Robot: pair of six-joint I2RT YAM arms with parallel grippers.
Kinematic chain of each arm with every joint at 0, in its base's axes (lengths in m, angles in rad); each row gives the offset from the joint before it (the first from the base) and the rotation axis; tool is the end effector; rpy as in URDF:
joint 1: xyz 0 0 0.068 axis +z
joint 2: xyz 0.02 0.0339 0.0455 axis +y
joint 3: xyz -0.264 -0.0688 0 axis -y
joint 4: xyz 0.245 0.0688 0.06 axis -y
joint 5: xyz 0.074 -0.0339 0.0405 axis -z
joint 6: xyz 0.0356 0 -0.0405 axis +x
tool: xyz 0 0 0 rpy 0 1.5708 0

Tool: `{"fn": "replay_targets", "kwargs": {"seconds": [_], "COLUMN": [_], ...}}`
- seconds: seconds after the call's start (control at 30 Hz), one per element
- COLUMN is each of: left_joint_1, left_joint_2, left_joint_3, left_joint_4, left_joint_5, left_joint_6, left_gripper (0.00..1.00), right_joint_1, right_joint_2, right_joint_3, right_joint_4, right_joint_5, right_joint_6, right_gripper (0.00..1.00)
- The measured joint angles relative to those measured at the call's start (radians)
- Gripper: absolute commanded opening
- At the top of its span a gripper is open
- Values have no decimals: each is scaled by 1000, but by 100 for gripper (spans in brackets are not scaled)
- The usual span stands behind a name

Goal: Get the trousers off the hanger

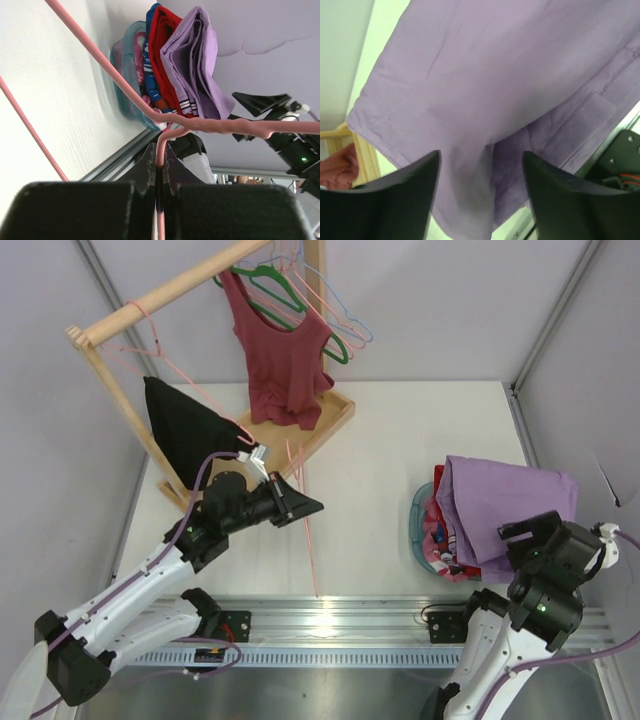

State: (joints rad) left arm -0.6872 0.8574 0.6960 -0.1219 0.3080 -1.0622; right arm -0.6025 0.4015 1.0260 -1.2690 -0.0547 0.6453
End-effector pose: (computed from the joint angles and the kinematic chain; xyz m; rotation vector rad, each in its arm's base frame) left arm 0.1496 -0.1367 0.3028 -0.1520 2.1215 -1.4268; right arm 0.0244 -0.0144 0.3428 1.2696 1.8156 0.0843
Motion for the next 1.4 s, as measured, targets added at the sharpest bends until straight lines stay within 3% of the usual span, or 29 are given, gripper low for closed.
{"fn": "replay_targets", "kwargs": {"seconds": [0.1, 0.37, 0.5, 0.67, 0.73, 0.87, 1.0, 1.23, 1.4], "left_joint_1": [1, 7, 8, 9, 9, 9, 9, 9, 9], "left_joint_2": [7, 27, 50, 78, 82, 80, 76, 76, 76], "left_joint_3": [0, 32, 74, 106, 109, 109, 108, 74, 52], "left_joint_4": [-1, -36, -63, -89, -101, -115, -120, -116, -113], "left_joint_5": [0, -23, -47, -72, -82, -104, -122, -123, -122], "left_joint_6": [8, 70, 115, 167, 180, 189, 192, 190, 190], "left_gripper": [0, 0, 0, 0, 0, 0, 0, 0, 0], "right_joint_1": [31, 273, 395, 454, 441, 404, 432, 688, 785], "right_joint_2": [76, 418, 562, 659, 684, 652, 566, 526, 496], "right_joint_3": [97, 589, 700, 538, 423, 193, 35, -117, -210], "right_joint_4": [-53, -72, -21, 146, 206, 303, 377, 515, 567], "right_joint_5": [2, 68, 126, 117, 81, 12, -42, 37, 127], "right_joint_6": [-58, -221, -310, -406, -420, -422, -404, -322, -253], "right_gripper": [97, 99, 98, 90, 80, 51, 36, 38, 55]}}
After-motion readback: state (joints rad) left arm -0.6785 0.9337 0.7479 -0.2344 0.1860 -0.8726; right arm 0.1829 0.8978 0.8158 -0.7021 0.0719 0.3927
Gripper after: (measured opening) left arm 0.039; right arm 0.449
